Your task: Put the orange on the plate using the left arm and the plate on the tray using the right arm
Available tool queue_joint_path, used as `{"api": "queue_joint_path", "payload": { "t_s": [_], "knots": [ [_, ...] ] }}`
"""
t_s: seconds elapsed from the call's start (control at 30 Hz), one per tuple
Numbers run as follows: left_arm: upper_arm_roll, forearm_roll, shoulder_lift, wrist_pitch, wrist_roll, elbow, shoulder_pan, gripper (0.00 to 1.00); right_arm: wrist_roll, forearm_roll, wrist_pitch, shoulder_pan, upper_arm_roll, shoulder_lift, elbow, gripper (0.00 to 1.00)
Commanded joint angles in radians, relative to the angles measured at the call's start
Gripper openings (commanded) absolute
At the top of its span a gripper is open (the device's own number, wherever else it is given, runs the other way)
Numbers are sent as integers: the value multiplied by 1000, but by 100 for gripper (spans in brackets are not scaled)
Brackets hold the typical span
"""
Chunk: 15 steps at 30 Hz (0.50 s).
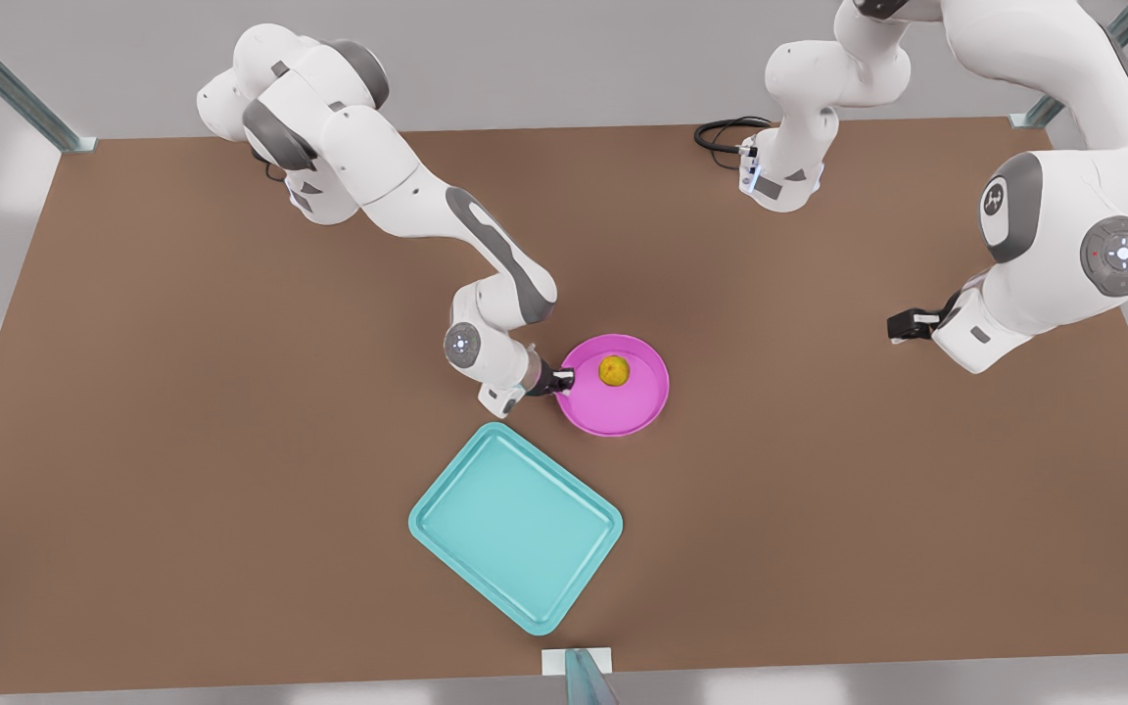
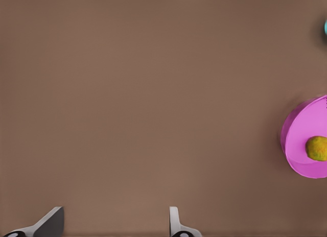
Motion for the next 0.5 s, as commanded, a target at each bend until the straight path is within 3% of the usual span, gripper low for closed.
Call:
{"api": "queue_joint_path", "payload": {
  "t_s": [0.0,0.23,0.47],
  "knots": [
    [0,-1,-1,-1,43,0,0,100,25,-1,-11,1,0,-1,7,21],
    [0,-5,5,-1,41,27,2,100,35,5,-69,-6,-2,-2,88,21],
    [9,-14,7,-1,43,28,2,100,20,-8,-159,-115,-6,-4,167,21]
  ]
}}
